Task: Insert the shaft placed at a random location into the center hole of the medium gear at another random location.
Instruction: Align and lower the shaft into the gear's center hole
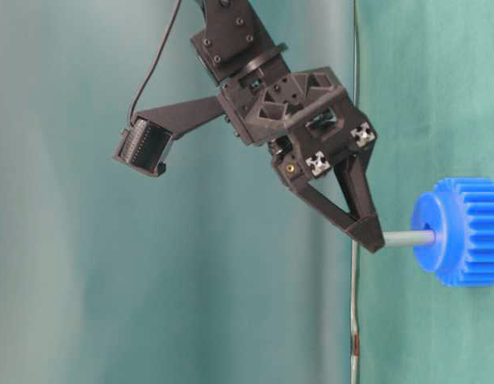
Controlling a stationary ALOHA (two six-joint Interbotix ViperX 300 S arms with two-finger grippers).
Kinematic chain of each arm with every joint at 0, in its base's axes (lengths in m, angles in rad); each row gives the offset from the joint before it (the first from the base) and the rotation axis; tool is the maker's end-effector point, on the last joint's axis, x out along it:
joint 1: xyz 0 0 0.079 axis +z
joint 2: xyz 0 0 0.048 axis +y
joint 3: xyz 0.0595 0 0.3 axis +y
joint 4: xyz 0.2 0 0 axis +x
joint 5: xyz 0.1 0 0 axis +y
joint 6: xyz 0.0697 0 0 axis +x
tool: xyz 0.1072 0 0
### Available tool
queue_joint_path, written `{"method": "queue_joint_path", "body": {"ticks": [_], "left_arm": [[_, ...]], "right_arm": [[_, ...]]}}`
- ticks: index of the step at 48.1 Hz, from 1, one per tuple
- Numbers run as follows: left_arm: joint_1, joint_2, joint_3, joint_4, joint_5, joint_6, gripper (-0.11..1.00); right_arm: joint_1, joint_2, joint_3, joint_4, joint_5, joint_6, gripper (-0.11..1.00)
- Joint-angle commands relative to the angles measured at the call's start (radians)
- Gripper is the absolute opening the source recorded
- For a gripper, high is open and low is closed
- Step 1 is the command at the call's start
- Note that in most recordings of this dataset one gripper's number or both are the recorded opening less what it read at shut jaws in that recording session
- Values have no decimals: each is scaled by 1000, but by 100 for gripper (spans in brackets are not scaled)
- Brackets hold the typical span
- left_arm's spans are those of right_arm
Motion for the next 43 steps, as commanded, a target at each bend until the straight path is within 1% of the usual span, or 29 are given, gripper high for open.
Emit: {"method": "queue_joint_path", "body": {"ticks": [1,8,24,33,43], "left_arm": [[-3,9,-25,2,-6,-2,0],[-2,9,-25,2,-6,0,0],[-3,9,-25,2,-5,0,0],[-3,9,-23,2,-5,-2,0],[-2,9,-23,2,-5,-2,0]], "right_arm": [[-2,-8,-14,3,-6,-2,13],[-9,-18,-11,3,-5,-3,13],[-26,-89,12,0,-8,-9,13],[-28,-80,15,2,-31,-9,13],[-25,-34,14,8,-66,0,13]]}}
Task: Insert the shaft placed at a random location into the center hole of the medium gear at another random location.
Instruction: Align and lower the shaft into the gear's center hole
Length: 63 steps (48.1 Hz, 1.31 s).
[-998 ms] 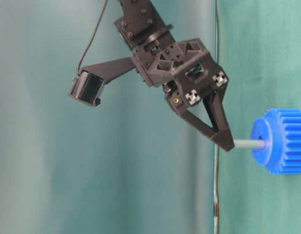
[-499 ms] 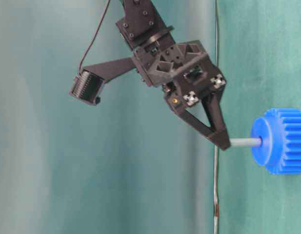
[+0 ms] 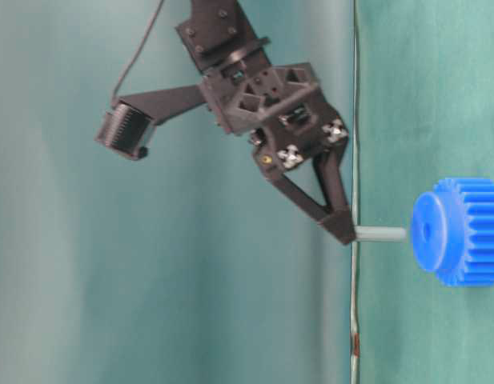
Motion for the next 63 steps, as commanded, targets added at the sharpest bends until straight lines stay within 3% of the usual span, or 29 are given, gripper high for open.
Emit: {"method": "queue_joint_path", "body": {"ticks": [1,63], "left_arm": [[-3,8,-23,3,-5,-2,0],[-3,8,-23,3,-6,-2,0]], "right_arm": [[3,2,-15,8,-18,2,13],[15,-15,3,25,-32,-2,13]]}}
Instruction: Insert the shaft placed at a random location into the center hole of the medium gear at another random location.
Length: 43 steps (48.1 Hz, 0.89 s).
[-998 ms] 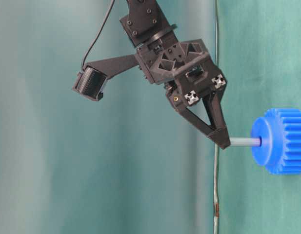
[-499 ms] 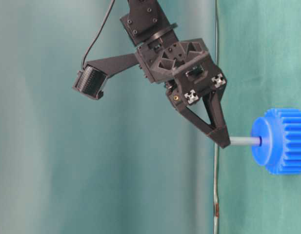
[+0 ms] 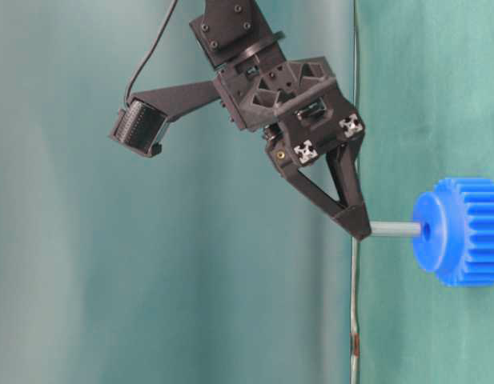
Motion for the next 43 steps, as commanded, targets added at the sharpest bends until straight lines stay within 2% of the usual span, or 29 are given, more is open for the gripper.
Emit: {"method": "queue_joint_path", "body": {"ticks": [1,43], "left_arm": [[-2,6,-23,3,-5,-2,0],[0,8,-23,3,2,-2,0]], "right_arm": [[5,-15,-15,3,-18,-3,13],[-3,87,-23,3,-61,-3,13]]}}
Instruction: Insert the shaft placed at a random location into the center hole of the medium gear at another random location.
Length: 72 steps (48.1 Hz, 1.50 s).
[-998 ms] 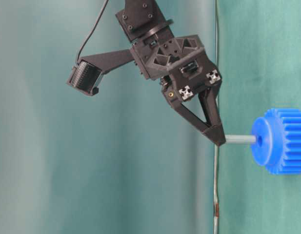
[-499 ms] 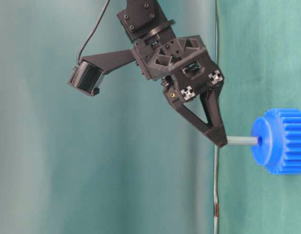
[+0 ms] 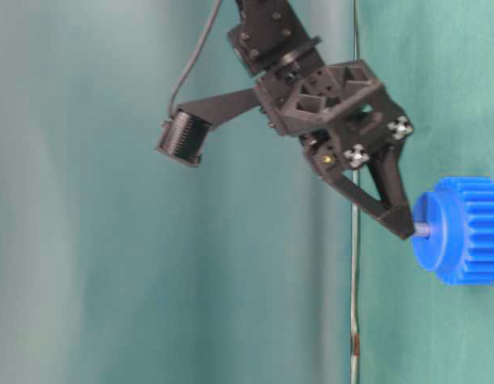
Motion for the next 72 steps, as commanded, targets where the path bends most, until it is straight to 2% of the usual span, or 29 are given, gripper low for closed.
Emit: {"method": "queue_joint_path", "body": {"ticks": [1,40,42,44,51,55,64,72], "left_arm": [[-2,6,-23,2,-6,0,0],[-3,8,-21,2,-2,5,0],[-3,8,-21,2,-2,5,0],[-3,8,-21,2,-2,5,0],[-2,8,-21,2,5,3,0],[-3,6,-23,2,5,3,0],[-2,8,-23,2,5,2,0],[-2,8,-23,2,5,0,0]], "right_arm": [[-2,3,-23,5,-26,-2,13],[-2,15,-35,3,3,-2,14],[-2,15,-35,0,5,0,18],[-2,14,-35,3,5,0,27],[5,0,-41,3,6,0,71],[5,-18,-41,0,8,-3,88],[3,-89,-41,-2,44,-11,82],[5,-161,-35,-11,81,-12,82]]}}
